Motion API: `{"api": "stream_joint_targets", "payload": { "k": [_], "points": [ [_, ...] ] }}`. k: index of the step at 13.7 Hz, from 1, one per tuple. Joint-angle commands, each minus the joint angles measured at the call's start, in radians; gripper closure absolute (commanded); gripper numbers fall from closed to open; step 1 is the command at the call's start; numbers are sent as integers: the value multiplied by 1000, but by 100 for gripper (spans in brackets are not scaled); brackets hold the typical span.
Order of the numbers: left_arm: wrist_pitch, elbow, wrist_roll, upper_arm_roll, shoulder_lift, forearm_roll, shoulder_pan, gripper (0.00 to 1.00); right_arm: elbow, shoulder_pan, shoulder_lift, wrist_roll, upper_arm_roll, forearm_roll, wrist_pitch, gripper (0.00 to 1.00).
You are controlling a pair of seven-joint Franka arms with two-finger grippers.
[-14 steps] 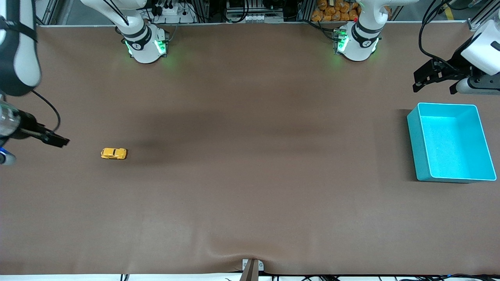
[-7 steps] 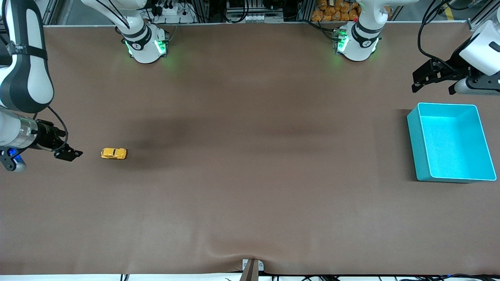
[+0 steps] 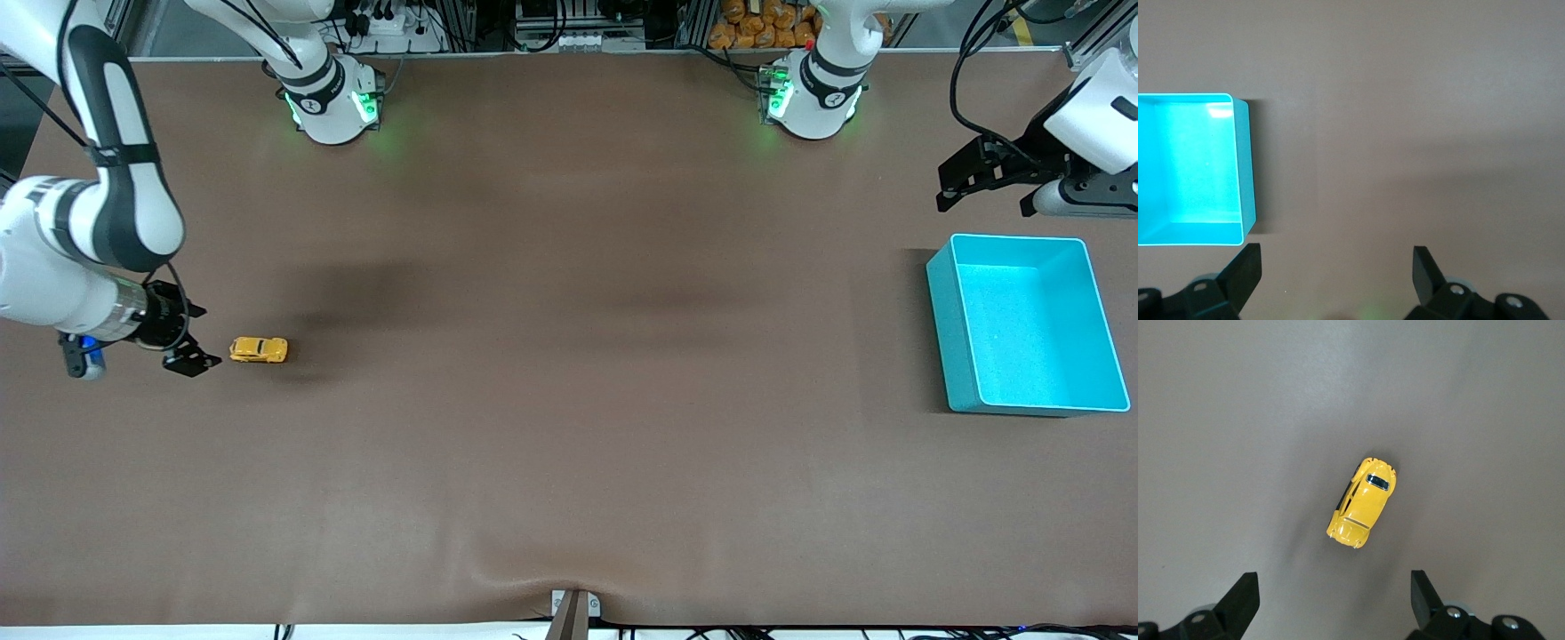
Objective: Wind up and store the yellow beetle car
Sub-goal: 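Lower the right gripper and close it on the yellow car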
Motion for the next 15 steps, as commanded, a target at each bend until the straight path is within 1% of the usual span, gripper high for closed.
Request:
{"api": "stream_joint_targets", "payload": {
  "k": [1, 4, 6, 9, 12, 15],
  "points": [
    [19, 8, -8, -4, 11, 13, -1, 0, -59, -9, -1, 102, 4, 3, 74, 0],
    [30, 10, -8, -4, 15, 12, -5, 0, -69, -7, 56, 259, 2, 4, 128, 0],
    [32, 10, -8, -4, 15, 12, -7, 0, -84, -7, 65, 282, 4, 4, 134, 0],
    [36, 10, -8, -4, 15, 15, -9, 0, -144, -15, 73, 313, 4, 4, 243, 0],
    [38, 8, -8, -4, 15, 13, -7, 0, -144, -13, 108, 368, 2, 4, 303, 0],
    [39, 10, -8, -4, 17, 13, -4, 0, -142, -16, 122, 405, 2, 4, 309, 0]
  ]
}}
